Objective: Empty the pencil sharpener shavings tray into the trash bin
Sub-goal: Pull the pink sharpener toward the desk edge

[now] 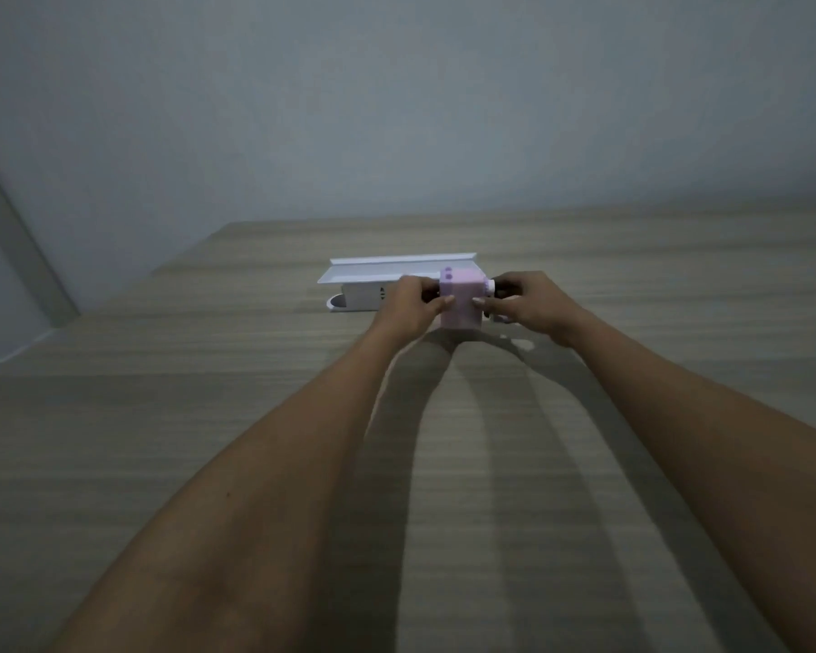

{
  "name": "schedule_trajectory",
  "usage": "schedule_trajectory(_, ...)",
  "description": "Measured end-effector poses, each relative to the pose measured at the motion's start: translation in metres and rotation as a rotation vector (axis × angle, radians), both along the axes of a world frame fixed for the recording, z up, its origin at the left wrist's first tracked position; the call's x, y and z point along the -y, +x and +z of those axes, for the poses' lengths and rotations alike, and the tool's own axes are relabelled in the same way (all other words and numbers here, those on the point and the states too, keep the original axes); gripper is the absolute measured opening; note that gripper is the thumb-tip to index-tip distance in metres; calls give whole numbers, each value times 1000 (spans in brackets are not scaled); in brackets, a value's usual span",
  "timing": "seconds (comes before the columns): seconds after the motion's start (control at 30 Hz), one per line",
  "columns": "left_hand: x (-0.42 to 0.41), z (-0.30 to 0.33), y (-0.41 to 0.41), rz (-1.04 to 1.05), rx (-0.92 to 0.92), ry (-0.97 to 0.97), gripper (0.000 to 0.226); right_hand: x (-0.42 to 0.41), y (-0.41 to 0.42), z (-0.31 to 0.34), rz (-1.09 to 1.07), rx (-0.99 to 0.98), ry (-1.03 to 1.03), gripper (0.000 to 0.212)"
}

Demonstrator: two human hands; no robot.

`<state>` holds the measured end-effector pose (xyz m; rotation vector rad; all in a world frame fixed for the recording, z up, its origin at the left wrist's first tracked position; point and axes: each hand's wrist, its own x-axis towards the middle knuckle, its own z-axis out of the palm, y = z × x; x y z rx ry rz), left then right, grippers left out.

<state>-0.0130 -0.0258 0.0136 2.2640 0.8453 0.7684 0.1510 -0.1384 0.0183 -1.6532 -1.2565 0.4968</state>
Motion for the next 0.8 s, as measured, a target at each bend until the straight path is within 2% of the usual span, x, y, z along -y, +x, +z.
schedule_trajectory(0.23,51,28,-50,79,-101,153,25,46,-47,23,32,-38,-7,36)
schedule_trajectory(0.43,102,24,-92,81,-81,175,24,92,-90,25,45,-52,-15,32)
schedule_trajectory(0.8,173,13,-147,59,-101,170,26,162,-136,9,50,-35,-66,38)
